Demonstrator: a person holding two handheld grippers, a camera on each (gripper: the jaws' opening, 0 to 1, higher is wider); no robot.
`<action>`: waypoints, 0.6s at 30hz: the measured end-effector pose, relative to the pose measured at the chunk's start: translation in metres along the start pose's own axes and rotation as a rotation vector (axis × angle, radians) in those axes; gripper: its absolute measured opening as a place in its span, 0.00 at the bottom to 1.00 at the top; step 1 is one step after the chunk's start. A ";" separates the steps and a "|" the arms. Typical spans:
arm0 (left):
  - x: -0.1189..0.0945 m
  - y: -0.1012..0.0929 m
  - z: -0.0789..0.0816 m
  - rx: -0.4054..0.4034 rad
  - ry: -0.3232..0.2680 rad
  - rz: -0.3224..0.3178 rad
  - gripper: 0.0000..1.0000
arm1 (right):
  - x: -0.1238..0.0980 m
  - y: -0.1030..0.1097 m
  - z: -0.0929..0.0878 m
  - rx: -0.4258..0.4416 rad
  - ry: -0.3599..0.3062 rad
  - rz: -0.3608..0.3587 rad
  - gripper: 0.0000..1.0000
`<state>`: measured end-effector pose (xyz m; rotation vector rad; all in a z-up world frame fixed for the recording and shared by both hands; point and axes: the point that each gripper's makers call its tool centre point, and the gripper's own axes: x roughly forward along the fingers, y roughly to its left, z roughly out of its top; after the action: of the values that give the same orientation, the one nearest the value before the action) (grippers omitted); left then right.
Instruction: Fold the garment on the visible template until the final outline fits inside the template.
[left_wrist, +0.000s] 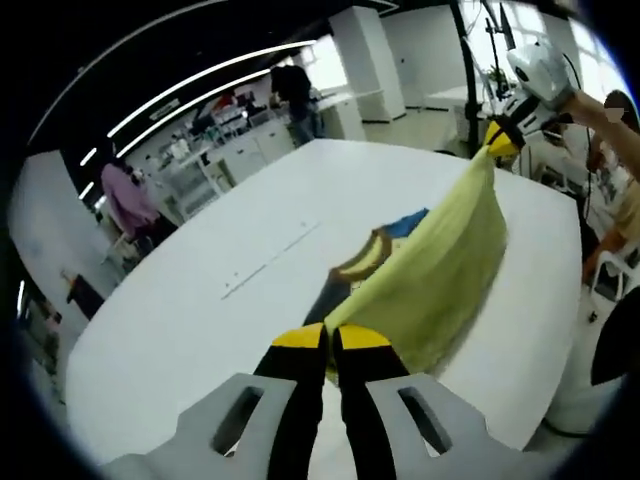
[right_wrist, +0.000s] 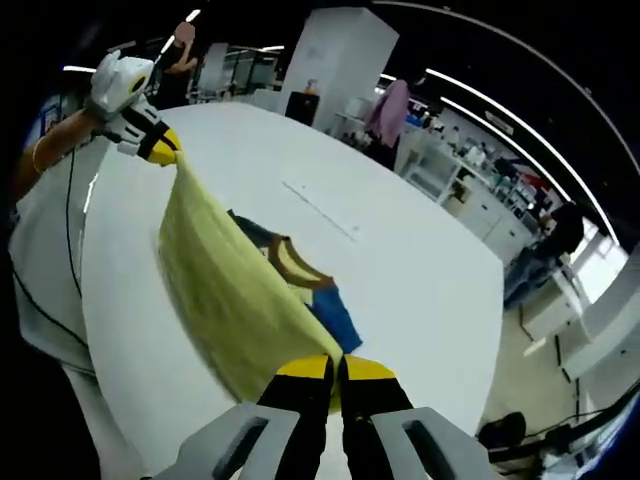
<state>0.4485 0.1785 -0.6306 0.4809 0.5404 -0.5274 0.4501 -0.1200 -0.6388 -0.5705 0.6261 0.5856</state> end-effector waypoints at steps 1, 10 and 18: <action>0.001 0.001 0.000 -0.002 -0.001 0.003 0.00 | 0.002 -0.002 0.002 0.002 -0.010 -0.007 0.00; 0.024 0.016 0.002 -0.021 -0.011 0.027 0.00 | 0.024 -0.014 0.006 -0.020 -0.031 -0.053 0.00; 0.050 0.022 0.000 -0.011 0.009 0.038 0.00 | 0.051 -0.022 -0.001 -0.022 -0.013 -0.069 0.00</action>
<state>0.4981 0.1785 -0.6536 0.4826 0.5415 -0.4859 0.4984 -0.1195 -0.6672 -0.6061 0.5863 0.5313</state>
